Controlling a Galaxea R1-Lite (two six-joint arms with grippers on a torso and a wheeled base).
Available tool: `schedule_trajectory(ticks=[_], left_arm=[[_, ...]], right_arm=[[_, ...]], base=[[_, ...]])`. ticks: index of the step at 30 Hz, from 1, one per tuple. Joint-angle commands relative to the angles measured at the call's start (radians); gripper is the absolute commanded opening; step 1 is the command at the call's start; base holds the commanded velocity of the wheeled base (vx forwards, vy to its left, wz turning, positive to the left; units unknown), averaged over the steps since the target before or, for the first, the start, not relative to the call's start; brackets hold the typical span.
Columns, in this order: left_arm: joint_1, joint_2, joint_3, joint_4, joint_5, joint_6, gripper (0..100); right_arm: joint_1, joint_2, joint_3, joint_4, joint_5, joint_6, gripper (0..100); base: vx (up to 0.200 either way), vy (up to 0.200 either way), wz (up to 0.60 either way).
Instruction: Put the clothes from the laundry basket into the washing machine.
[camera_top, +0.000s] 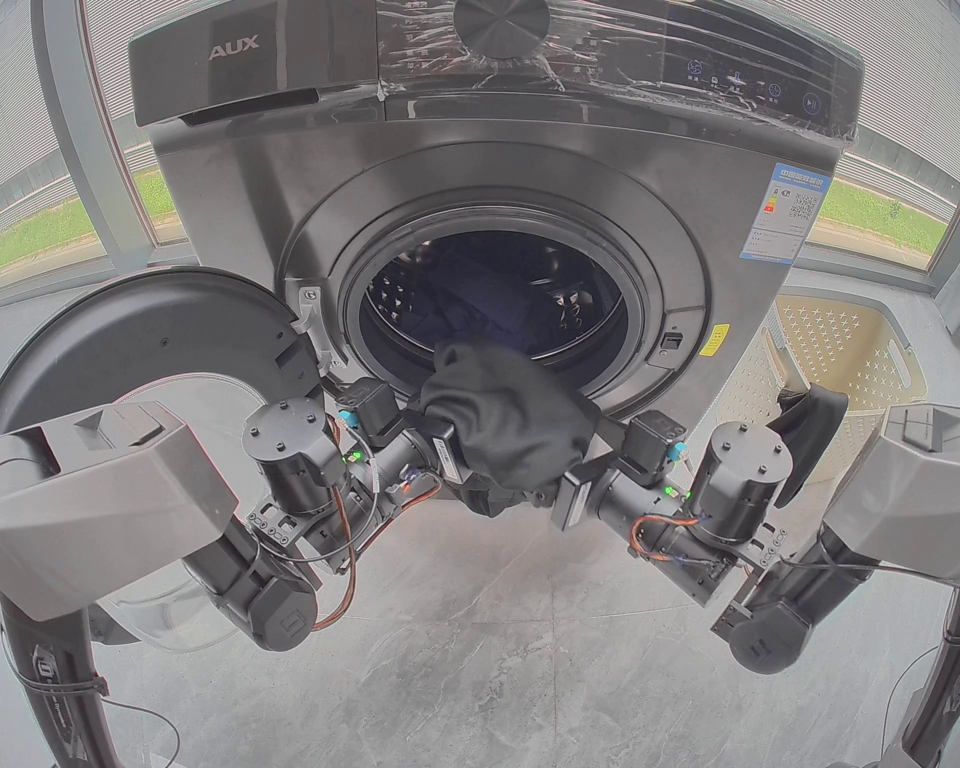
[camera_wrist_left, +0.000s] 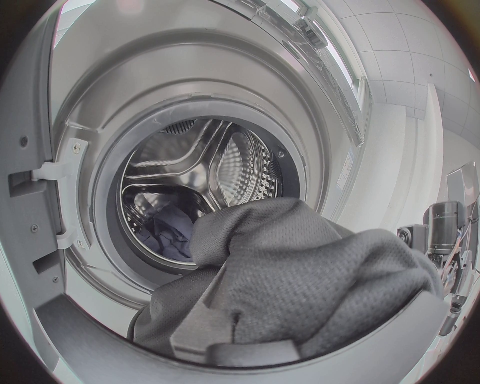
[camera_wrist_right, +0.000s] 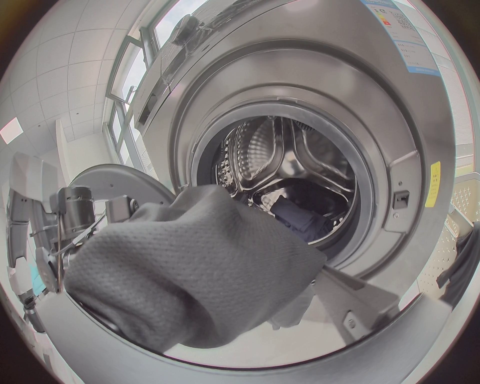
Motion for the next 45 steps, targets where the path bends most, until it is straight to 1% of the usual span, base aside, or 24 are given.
schedule_trajectory(ticks=[1, 3, 5, 6, 7, 8, 9, 10, 12, 15, 17, 19, 21, 22, 26, 32, 39, 45], left_arm=[[-0.008, -0.096, 0.099, 0.001, 0.013, 0.001, 0], [-0.028, -0.145, 0.170, 0.001, 0.023, -0.002, 0], [-0.040, -0.179, 0.233, -0.001, 0.020, -0.017, 0], [-0.042, -0.184, 0.240, -0.001, 0.018, -0.020, 0], [-0.053, -0.207, 0.286, -0.001, 0.012, -0.026, 0], [-0.056, -0.213, 0.296, -0.001, 0.012, -0.028, 0], [-0.062, -0.227, 0.323, -0.001, 0.010, -0.028, 0], [-0.060, -0.234, 0.340, -0.002, 0.010, -0.031, 0], [-0.056, -0.273, 0.374, -0.002, 0.013, -0.046, 0], [-0.054, -0.320, 0.406, -0.002, 0.007, -0.054, 0], [-0.059, -0.335, 0.411, -0.002, 0.000, -0.051, 0], [-0.056, -0.339, 0.421, -0.002, -0.020, -0.052, 0], [-0.051, -0.332, 0.431, -0.002, -0.031, -0.046, 0], [-0.051, -0.332, 0.431, -0.002, -0.031, -0.046, 0], [-0.051, -0.331, 0.471, -0.002, -0.034, -0.040, 0], [-0.050, -0.340, 0.481, -0.002, -0.034, -0.035, 0], [-0.051, -0.331, 0.483, -0.002, -0.034, -0.035, 0], [-0.045, -0.328, 0.483, -0.002, -0.034, -0.029, 0]], right_arm=[[0.026, -0.081, 0.199, -0.010, 0.007, 0.006, 100], [0.032, -0.090, 0.313, -0.033, 0.022, 0.016, 100], [0.032, -0.090, 0.395, -0.059, 0.039, 0.010, 100], [0.032, -0.090, 0.405, -0.060, 0.042, 0.008, 100], [0.035, -0.095, 0.448, -0.059, 0.060, 0.000, 100], [0.042, -0.099, 0.460, -0.059, 0.065, -0.001, 100], [0.063, -0.121, 0.481, -0.059, 0.069, -0.006, 100], [0.065, -0.130, 0.497, -0.059, 0.069, -0.009, 100], [0.063, -0.136, 0.500, -0.059, 0.068, -0.010, 100], [0.046, -0.133, 0.500, -0.059, 0.066, -0.010, 100], [0.011, -0.130, 0.488, -0.059, 0.065, -0.012, 100], [-0.003, -0.127, 0.472, -0.059, 0.059, -0.012, 100], [-0.008, -0.128, 0.457, -0.060, 0.056, -0.006, 100], [-0.008, -0.128, 0.457, -0.060, 0.056, -0.006, 100], [-0.049, -0.131, 0.440, -0.060, 0.054, -0.006, 100], [-0.086, -0.130, 0.437, -0.060, 0.057, -0.006, 100], [-0.084, -0.128, 0.435, -0.060, 0.057, -0.006, 100], [-0.083, -0.128, 0.435, -0.059, 0.057, -0.006, 100]], base=[[0.000, 0.000, 0.00], [0.000, 0.000, 0.00], [0.000, 0.000, 0.00], [0.000, 0.000, 0.00], [0.000, 0.000, 0.00], [0.000, 0.000, 0.00], [0.000, 0.000, 0.00], [0.000, 0.000, 0.00], [0.000, 0.000, 0.00], [0.000, 0.000, 0.00], [0.000, 0.000, 0.00], [0.000, 0.000, 0.00], [0.000, 0.000, 0.00], [0.000, 0.000, 0.00], [0.000, 0.000, 0.00], [0.000, 0.000, 0.00], [0.000, 0.000, 0.00], [0.200, 0.000, 0.00]])
